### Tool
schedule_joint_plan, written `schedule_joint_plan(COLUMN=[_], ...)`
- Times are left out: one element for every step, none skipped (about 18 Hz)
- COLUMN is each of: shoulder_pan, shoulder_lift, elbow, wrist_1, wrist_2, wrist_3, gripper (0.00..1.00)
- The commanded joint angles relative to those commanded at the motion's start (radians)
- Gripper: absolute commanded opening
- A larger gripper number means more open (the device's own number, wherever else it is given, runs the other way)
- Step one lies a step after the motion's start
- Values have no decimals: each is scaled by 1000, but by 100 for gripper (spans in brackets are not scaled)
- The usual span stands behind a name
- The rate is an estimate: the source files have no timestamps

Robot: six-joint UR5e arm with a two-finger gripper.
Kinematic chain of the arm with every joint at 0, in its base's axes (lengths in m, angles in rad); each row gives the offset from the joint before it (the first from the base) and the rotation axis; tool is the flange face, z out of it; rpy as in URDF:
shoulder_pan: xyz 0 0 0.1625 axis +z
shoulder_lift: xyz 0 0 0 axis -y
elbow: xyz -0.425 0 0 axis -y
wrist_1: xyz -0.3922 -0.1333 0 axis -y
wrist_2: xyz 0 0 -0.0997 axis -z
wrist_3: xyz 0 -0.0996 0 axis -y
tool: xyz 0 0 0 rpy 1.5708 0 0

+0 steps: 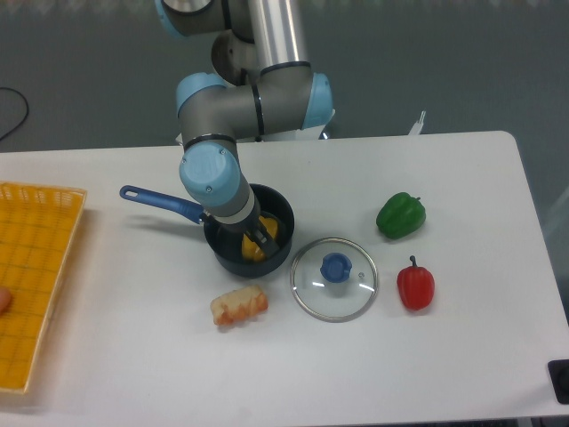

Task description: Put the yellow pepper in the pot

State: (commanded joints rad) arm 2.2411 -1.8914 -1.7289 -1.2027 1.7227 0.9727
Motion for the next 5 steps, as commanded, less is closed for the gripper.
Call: schedule_joint_plan(shoulder_pan=[2, 8, 11, 12, 15], shoulder_lift=[-3, -9, -11, -15, -15], elbow=[8, 9, 11, 12, 14], wrist_1=[17, 44, 69, 86, 97], wrist_2=[0, 0, 0, 2, 2], wrist_3=[-11, -17, -29, -45, -51], gripper=[100, 100, 100, 100, 100])
